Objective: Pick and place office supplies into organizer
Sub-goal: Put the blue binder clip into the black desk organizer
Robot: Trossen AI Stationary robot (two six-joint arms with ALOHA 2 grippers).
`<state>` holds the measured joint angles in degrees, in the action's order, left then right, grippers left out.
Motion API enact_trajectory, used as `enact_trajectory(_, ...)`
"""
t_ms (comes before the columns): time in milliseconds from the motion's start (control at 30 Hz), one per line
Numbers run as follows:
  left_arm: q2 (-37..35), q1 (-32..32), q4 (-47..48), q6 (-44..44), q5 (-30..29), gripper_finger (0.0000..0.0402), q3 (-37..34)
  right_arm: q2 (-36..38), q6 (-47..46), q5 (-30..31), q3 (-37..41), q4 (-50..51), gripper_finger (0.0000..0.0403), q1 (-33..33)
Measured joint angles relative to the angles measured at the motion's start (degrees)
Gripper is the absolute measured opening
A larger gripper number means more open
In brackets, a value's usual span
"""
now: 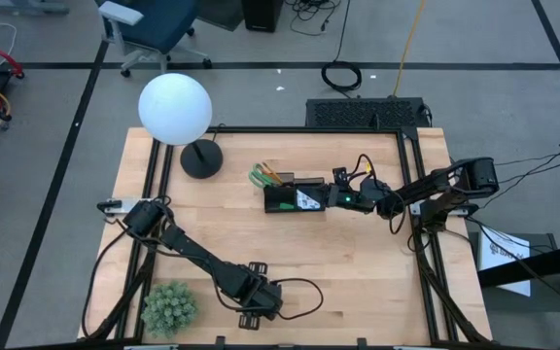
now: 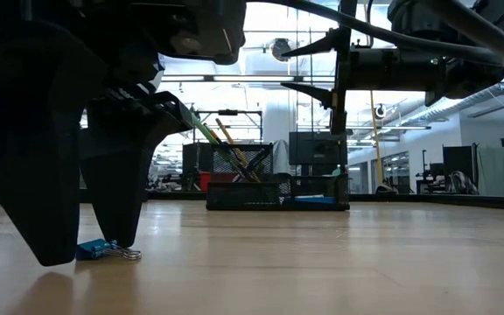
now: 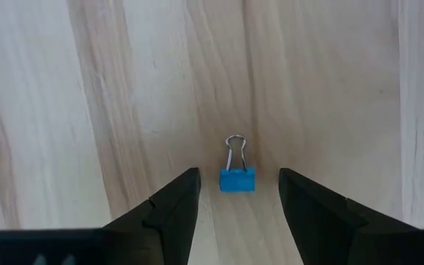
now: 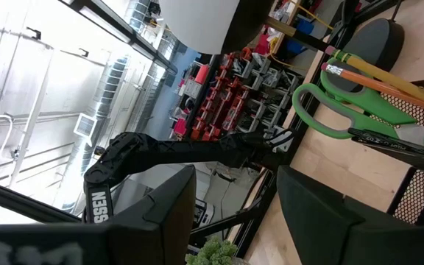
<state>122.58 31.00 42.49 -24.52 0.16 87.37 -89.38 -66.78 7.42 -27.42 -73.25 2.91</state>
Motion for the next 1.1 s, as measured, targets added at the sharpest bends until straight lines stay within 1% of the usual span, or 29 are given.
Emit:
enact_trajectory(133,0.0,-0.02,-0.8,-0.71,-1.1,0.0198,-0.04,0.0,0.0,0.0,0.0,-0.02,0.0181,-0.02)
enact_trajectory(233,0.0,-0.02,-1.56,-1.78,-1.34,0.0181,-0.04,0.0,0.0,0.0,0.0,0.0,0.0181,-0.02)
enact_trajectory(567,-0.02,0.49,-1.79,-2.6,-1.97,0.0064,-0.09,0.0,0.0,0.0,0.0,0.0,0.0181,0.0)
enact_trajectory(700,-0.07,0.48,-1.93,-2.62,-1.65,0.0032,-0.05,0.0,0.0,0.0,0.0,0.0,0.0181,-0.01)
enact_trajectory(833,-0.09,0.52,-1.95,-2.62,-1.56,0.0019,-0.04,0.0,0.0,0.0,0.0,0.0,0.0181,0.0)
enact_trajectory(1100,-0.09,0.52,-1.93,-2.68,-1.5,0.0016,-0.04,0.0,0.0,0.0,0.0,-0.02,0.0181,-0.01)
